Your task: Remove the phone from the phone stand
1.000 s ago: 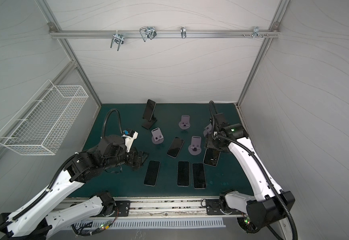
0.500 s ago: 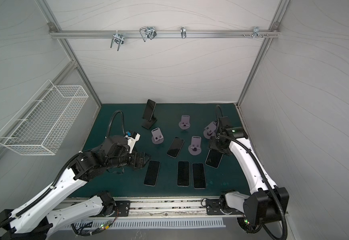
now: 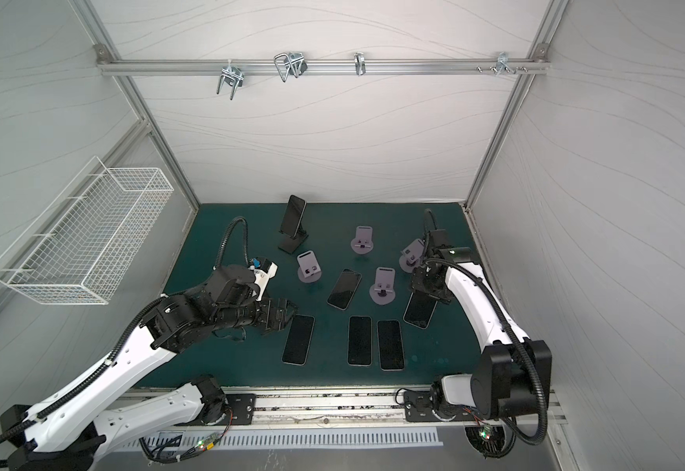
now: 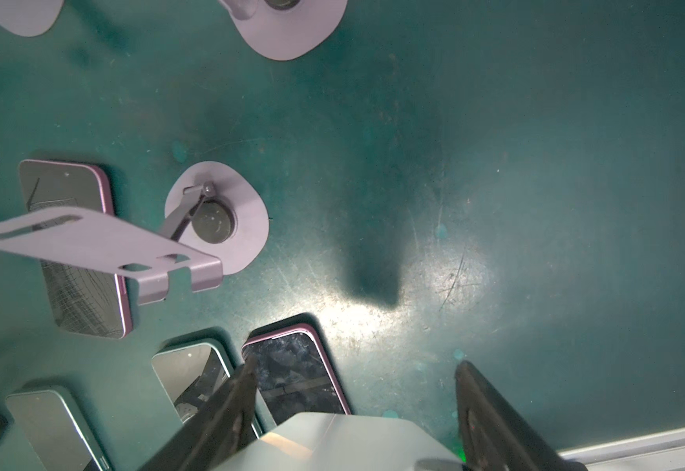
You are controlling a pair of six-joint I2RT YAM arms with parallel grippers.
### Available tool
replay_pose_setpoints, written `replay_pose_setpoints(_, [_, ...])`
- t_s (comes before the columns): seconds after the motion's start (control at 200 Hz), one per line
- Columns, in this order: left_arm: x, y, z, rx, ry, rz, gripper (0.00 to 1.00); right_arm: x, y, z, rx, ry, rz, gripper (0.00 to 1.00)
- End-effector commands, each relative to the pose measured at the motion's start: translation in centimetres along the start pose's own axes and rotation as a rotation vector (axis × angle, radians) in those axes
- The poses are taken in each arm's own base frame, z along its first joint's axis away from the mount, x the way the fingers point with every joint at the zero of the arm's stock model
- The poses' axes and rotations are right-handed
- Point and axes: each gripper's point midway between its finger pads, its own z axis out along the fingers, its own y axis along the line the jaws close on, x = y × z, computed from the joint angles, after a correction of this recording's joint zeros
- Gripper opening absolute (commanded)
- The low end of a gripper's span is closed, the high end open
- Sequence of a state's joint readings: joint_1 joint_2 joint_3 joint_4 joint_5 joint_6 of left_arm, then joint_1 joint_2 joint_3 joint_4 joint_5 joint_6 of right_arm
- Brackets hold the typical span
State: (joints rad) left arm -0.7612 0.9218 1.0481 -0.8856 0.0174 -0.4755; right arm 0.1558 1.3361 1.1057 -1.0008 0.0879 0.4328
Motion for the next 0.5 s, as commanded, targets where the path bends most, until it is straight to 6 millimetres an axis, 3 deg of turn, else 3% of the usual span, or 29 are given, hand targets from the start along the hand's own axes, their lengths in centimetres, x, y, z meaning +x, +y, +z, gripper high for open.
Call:
replay_pose_setpoints(0.0, [-1.0,-0.2,-0.4,-0.005,-0.031,-0.009,0.99,-0.2,-0.4,0.7,0.006,0.015,-0.002,0.6])
replay_pose_setpoints(0.495, [-3.5,-0.4,0.6,-0.051,-0.081,0.024,0.99,-0.5,-0.8,4.2,0.027,0.115,-0.005,0.6])
